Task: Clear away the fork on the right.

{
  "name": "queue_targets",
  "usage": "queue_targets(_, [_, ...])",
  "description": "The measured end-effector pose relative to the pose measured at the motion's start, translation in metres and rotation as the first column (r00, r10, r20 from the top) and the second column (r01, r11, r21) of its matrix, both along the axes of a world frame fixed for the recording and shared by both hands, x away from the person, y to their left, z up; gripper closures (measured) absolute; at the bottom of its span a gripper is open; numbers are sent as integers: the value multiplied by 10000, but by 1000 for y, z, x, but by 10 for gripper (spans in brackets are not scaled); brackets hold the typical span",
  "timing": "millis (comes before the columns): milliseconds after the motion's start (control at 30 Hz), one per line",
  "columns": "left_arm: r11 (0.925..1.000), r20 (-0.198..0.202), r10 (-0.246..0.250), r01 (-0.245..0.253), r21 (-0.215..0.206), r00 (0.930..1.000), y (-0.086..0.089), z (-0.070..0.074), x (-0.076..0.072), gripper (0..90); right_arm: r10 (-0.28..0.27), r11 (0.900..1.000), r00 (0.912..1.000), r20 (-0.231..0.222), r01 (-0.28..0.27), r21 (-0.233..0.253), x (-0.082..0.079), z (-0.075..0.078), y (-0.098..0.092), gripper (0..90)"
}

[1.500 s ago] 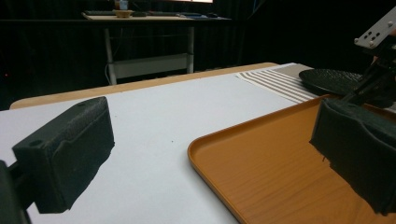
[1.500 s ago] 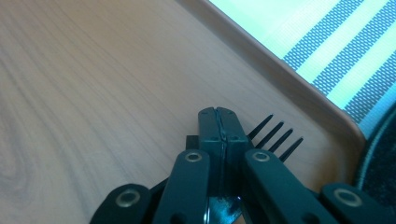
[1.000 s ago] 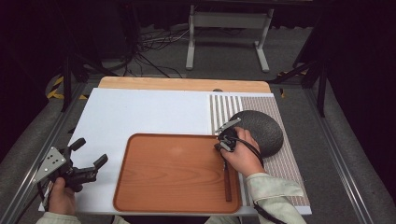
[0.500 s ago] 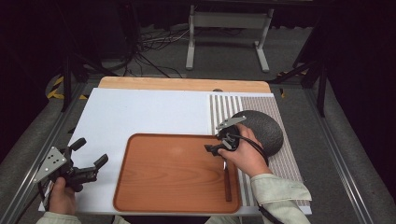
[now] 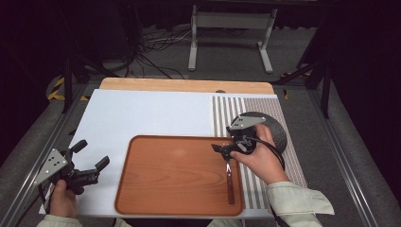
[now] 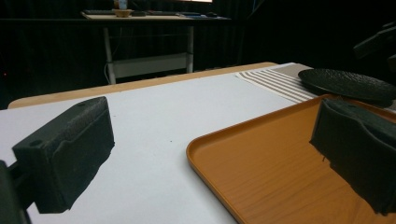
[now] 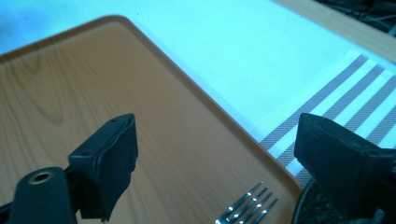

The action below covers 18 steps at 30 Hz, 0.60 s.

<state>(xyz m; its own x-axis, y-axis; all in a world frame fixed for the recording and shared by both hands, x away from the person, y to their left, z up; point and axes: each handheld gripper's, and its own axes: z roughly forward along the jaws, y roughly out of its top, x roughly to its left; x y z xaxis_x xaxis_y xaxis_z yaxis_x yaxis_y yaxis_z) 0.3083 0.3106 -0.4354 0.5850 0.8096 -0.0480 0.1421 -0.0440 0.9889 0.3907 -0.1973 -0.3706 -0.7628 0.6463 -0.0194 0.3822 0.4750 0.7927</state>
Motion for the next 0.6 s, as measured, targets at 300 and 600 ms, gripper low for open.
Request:
queue_targets(300, [10000,-38,15,-15,-12,10000,0,0,0,2,-128,9980,9981,599,91,618,-15,3,-31,131])
queue_targets(600, [10000,-50,23,-23,32,10000,0,-1,0,2,-91,9935,9861,1657,-99,1136,-32,-4,-60,120])
